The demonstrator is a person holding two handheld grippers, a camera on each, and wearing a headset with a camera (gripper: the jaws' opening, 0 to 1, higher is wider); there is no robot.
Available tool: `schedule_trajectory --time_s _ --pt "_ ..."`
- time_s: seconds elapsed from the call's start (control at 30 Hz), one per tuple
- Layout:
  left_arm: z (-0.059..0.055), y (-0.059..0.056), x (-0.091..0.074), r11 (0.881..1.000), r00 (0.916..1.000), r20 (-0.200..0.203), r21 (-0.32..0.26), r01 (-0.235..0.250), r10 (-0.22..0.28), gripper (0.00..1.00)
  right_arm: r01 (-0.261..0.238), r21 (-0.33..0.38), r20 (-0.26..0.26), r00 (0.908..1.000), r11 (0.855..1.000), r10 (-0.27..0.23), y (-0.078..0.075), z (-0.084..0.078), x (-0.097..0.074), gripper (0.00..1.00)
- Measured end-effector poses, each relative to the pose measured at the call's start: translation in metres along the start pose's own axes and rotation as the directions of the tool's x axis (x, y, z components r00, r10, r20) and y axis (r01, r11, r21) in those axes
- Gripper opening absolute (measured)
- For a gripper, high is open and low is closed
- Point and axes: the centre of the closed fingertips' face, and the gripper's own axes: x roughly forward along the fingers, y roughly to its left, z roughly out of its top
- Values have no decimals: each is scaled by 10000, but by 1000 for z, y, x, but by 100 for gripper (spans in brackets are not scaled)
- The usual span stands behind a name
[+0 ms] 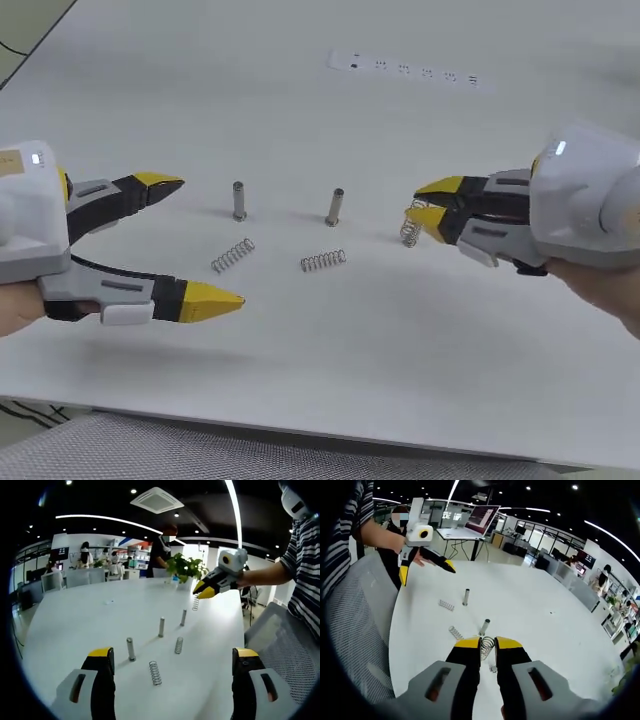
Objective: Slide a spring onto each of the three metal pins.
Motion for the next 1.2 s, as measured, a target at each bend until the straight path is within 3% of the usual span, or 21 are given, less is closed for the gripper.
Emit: schedule_trajectory --time_s 0.2,0.27,0.33,0.57,1.2 --pt "-5 5 -2 9996 9996 -109 -27 -272 272 97 735 396 -59 9973 9965 -733 -23 -5 -2 12" --pt "-5 6 -4 9995 9996 -89 -117 -287 286 97 833 960 30 9965 9919 -840 -28 -6 -1 12" --pt "-5 6 -5 9994 9995 -96 -139 -309 308 97 880 942 -33 9961 9916 -881 -31 -9 0 12" --pt "-7 12 -7 9983 9983 -158 -121 -565 563 97 1008 1085 -96 9949 9890 -1004 -37 -11 4 12" --pt "-8 11 -7 9985 9983 -226 -131 -533 530 97 942 1314 -280 9954 9868 -913 -36 -21 11 12"
